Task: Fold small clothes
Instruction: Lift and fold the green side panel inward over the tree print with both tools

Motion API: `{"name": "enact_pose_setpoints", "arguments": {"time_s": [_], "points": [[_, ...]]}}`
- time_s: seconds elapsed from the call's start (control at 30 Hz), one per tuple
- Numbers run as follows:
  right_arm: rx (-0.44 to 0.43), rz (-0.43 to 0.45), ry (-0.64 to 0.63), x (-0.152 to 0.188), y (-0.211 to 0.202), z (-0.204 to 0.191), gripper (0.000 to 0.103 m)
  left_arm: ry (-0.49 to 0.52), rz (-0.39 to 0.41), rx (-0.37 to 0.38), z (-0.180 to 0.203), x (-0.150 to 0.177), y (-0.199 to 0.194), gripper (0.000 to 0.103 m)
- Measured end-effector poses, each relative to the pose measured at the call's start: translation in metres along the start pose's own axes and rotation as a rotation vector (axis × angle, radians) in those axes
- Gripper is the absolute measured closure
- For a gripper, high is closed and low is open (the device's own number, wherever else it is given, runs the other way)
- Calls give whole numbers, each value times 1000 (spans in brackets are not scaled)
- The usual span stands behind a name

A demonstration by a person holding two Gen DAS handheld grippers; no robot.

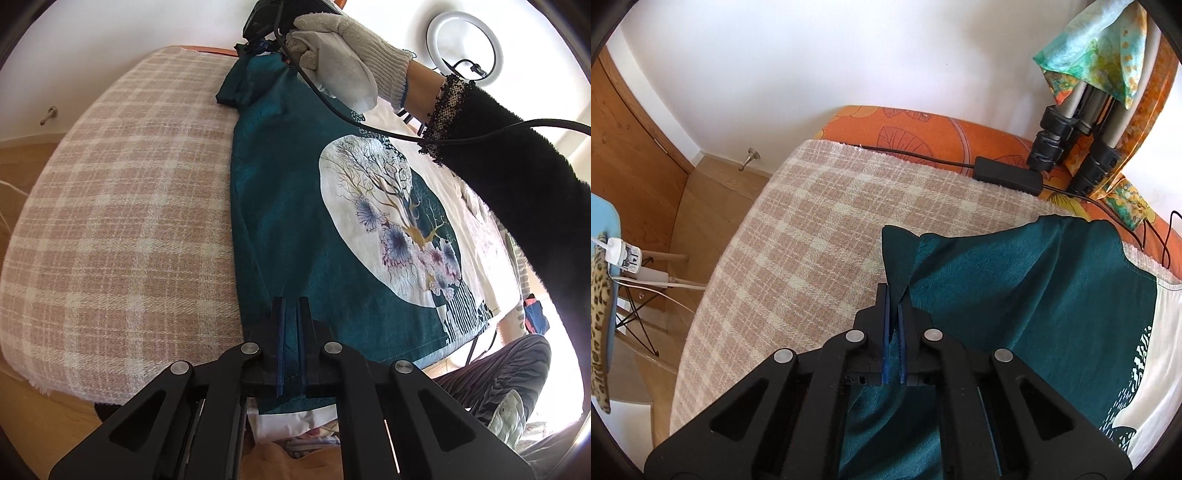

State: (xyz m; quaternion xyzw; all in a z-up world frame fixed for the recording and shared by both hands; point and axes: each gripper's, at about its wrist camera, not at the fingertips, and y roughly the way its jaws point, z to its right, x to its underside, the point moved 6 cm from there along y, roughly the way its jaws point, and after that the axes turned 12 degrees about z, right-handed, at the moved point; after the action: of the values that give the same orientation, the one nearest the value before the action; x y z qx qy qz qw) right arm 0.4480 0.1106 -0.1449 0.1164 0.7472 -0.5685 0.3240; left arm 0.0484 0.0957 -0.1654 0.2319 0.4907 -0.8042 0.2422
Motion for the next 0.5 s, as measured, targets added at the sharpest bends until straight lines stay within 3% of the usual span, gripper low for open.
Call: {"name": "enact_pose_setpoints", "arguments": {"time_s": [0.1, 0.23, 0.3, 0.37, 0.5], "points": [[11, 20, 11, -5, -14, 7, 99, 49, 25, -14, 9, -2, -3, 99], [3, 33, 27, -7, -23, 16, 99, 73, 64, -132, -3, -1, -9, 99], [7, 37, 24, -8, -23, 18, 99, 72, 52, -171, -11, 0, -7, 92], [3, 40, 31, -8, -23, 18, 99, 100, 56, -241, -18, 2, -6, 76], [-4, 46, 31, -8, -26, 17, 99, 136, 12, -276, -24, 9, 5, 76]]}}
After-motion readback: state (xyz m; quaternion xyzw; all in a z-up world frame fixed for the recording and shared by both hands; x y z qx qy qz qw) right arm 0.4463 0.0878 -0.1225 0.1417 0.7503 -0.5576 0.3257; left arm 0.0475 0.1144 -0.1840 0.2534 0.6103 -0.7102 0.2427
